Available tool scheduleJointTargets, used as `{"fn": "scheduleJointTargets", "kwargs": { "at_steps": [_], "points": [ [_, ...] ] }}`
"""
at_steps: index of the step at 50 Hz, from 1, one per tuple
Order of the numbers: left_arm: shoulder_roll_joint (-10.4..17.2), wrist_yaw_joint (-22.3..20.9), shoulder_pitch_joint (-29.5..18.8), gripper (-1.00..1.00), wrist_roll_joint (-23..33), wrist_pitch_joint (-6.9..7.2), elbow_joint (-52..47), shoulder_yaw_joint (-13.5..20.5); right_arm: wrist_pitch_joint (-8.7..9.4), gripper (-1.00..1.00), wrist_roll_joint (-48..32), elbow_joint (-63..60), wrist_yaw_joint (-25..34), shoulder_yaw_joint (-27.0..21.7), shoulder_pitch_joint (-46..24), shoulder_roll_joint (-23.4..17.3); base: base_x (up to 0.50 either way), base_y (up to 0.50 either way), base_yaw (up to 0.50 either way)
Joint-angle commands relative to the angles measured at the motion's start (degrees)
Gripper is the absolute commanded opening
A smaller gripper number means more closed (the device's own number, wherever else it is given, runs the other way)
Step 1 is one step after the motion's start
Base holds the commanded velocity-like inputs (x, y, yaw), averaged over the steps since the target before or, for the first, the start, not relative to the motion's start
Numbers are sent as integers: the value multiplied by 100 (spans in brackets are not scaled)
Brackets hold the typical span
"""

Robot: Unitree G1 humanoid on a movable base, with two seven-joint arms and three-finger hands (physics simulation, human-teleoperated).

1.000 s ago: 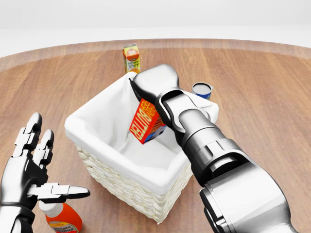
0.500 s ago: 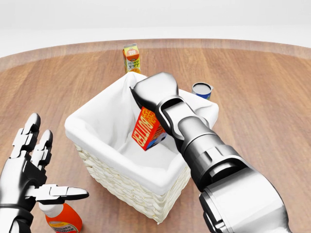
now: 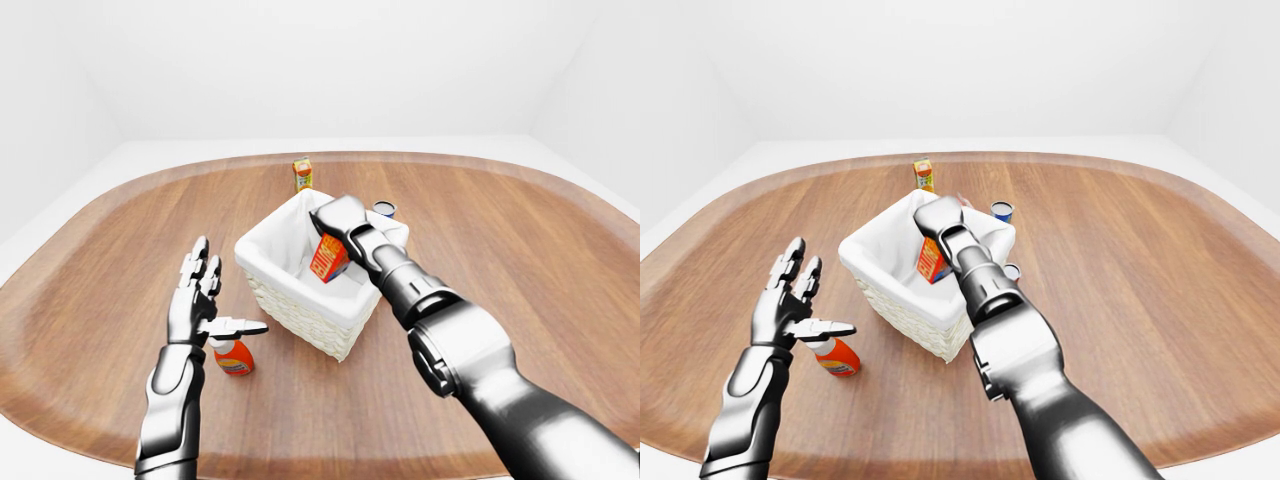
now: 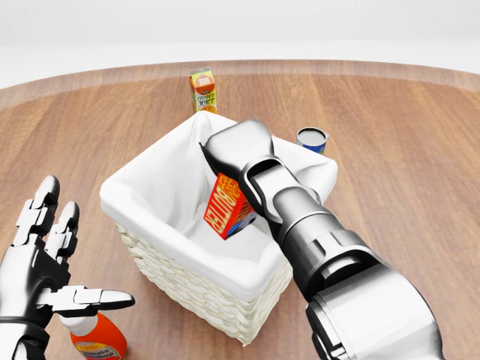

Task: Pick up the butter and put it in the basket.

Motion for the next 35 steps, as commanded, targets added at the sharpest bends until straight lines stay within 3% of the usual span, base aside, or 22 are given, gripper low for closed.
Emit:
{"fn": "scheduleJointTargets", "kwargs": {
  "at_steps": [1, 4, 5, 6, 7, 35],
  "points": [
    [6, -6, 6, 100, -34, 8, -7, 16, 0, -100, -103, -108, -150, -91, -20, 6, 0, 0, 0],
    [5, -6, 9, 100, -31, 0, -3, 16, 0, -100, -129, -107, -222, -110, -21, 8, 0, 0, 0],
    [4, -4, 7, 100, -30, 0, 1, 16, 0, -53, -147, -106, -220, -104, -20, 5, 0, 0, 0],
    [4, -3, 6, 100, -30, 0, 1, 16, 0, -53, -150, -106, -220, -106, -19, 5, 0, 0, 0],
    [3, -3, 10, 100, -28, 7, -17, 9, 0, 100, -160, -106, -216, -108, -17, 6, 0, 0, 0],
    [7, 28, -59, 100, -3, -98, 174, -7, 0, 100, 176, -144, -105, -256, -159, -62, 0, 0, 0]
  ]
}}
